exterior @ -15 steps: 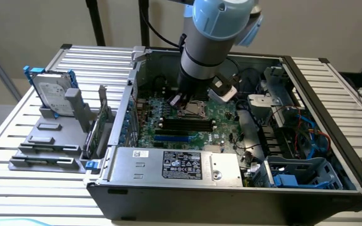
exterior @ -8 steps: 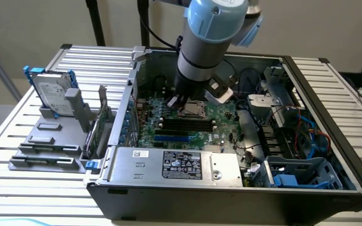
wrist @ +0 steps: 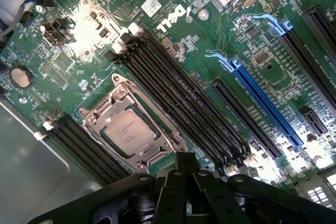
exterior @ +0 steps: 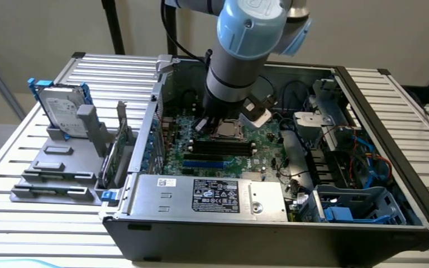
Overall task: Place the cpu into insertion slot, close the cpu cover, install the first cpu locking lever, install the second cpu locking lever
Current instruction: 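Install the second cpu locking lever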
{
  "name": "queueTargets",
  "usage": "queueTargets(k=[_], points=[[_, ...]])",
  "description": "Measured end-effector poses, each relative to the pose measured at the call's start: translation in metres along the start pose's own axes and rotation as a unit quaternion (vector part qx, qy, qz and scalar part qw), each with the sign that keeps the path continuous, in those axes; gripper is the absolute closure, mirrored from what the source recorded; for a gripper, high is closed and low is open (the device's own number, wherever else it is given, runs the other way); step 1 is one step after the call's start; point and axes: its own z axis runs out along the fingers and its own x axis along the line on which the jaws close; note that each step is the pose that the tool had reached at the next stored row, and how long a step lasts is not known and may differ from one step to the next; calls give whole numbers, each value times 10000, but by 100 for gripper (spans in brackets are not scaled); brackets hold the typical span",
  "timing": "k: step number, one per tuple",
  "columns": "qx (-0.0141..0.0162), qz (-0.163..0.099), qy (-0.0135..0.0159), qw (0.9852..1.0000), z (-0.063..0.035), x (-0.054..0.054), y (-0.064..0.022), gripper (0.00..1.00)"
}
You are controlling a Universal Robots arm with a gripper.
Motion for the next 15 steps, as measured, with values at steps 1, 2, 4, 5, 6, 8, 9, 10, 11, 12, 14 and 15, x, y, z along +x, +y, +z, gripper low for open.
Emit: queueTargets(k=[1, 2, 4, 5, 6, 8, 9, 10, 11, 12, 14, 15], points=[[0, 0, -1, 10000, 13, -8, -5, 89], [0, 0, -1, 10000, 25, -17, -11, 89], [-1, 0, 0, 10000, 51, -31, -21, 89], [-1, 0, 0, 10000, 62, -34, -25, 89], [-1, 0, 0, 10000, 72, -36, -28, 89], [-3, -1, 1, 10000, 92, -37, -29, 89], [-4, -1, 2, 10000, 99, -34, -32, 89], [-5, -2, 3, 10000, 107, -31, -34, 89], [-6, -3, 4, 10000, 115, -27, -37, 89], [-7, -4, 5, 10000, 124, -24, -39, 89], [-9, -6, 6, 10000, 139, -16, -44, 89], [-9, -8, 7, 10000, 148, -13, -46, 89]])
